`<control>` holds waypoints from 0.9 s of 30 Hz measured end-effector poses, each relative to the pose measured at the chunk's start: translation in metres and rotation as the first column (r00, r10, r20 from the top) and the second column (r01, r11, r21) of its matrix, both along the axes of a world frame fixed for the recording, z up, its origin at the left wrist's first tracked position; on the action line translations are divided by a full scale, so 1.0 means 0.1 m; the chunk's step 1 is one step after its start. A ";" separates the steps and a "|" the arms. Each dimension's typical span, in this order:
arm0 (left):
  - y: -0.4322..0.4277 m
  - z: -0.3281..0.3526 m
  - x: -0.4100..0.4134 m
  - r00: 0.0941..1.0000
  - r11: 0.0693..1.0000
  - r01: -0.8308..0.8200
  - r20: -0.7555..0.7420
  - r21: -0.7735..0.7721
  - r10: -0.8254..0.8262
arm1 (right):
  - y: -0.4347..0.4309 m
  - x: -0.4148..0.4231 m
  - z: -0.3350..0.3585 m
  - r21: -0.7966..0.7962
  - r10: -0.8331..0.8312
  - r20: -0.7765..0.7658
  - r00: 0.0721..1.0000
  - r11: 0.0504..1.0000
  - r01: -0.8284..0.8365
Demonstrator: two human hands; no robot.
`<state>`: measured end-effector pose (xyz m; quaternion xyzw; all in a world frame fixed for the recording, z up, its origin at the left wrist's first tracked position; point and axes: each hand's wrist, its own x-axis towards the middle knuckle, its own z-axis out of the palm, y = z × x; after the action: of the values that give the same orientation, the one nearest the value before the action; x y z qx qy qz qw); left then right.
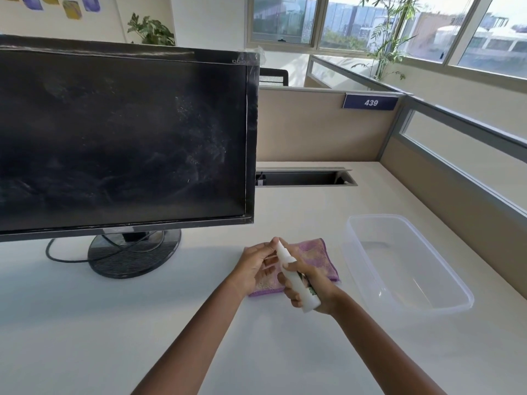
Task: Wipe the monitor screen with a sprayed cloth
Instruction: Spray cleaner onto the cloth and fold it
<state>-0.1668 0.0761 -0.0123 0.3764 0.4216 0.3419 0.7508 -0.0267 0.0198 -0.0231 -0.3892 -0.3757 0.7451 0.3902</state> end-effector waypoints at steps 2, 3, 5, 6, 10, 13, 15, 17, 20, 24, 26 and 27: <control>0.01 0.01 -0.01 0.999 1.000 0.008 0.046 0.031 -0.009 | 0.00 0.00 0.00 0.023 -0.016 -0.081 0.997 1.000 0.017; 0.02 0.02 -0.01 0.997 0.999 0.018 0.080 0.044 -0.022 | 0.01 -0.01 0.00 0.027 -0.030 -0.141 0.990 0.999 0.034; 0.03 0.04 -0.01 0.987 0.996 0.060 0.143 0.059 -0.068 | 0.03 -0.04 0.02 0.022 -0.055 -0.222 0.973 0.998 0.061; 0.03 0.05 -0.01 0.985 0.995 0.076 0.151 0.057 -0.084 | 0.04 -0.06 0.04 0.028 -0.065 -0.209 0.976 0.997 0.072; 0.07 0.01 -0.06 0.997 0.995 0.036 -0.078 0.096 -0.028 | 0.09 -0.14 0.05 0.162 -0.146 0.291 0.945 0.982 0.101; 0.11 -0.10 -0.13 0.957 0.984 -0.028 -0.279 0.175 0.077 | 0.11 -0.17 -0.03 0.237 -0.244 0.526 0.814 0.962 0.135; 0.12 -0.18 -0.18 0.935 0.979 -0.074 -0.328 0.189 0.134 | 0.11 -0.18 -0.08 0.304 -0.299 0.665 0.685 0.945 0.117; 0.12 -0.25 -0.21 0.912 0.977 -0.101 -0.374 0.186 0.166 | 0.12 -0.19 -0.14 0.340 -0.321 0.752 0.576 0.937 0.078; 0.15 -0.32 -0.24 0.891 0.980 -0.112 -0.420 0.166 0.173 | 0.14 -0.21 -0.21 0.362 -0.332 0.813 0.479 0.932 0.033; 0.18 -0.37 -0.24 0.881 0.982 -0.119 -0.440 0.148 0.173 | 0.15 -0.22 -0.26 0.381 -0.359 0.847 0.392 0.924 0.023; 0.18 -0.41 -0.23 0.867 0.980 -0.131 -0.462 0.150 0.186 | 0.16 -0.23 -0.28 0.396 -0.387 0.841 0.377 0.917 0.057; 0.19 -0.42 -0.23 0.857 0.979 -0.136 -0.477 0.152 0.193 | 0.17 -0.22 -0.28 0.401 -0.402 0.833 0.379 0.912 0.087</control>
<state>-0.1900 0.0948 -0.0545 0.4551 0.6082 0.3220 0.5650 -0.0492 0.0366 -0.0512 -0.7169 -0.5677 0.2863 0.2859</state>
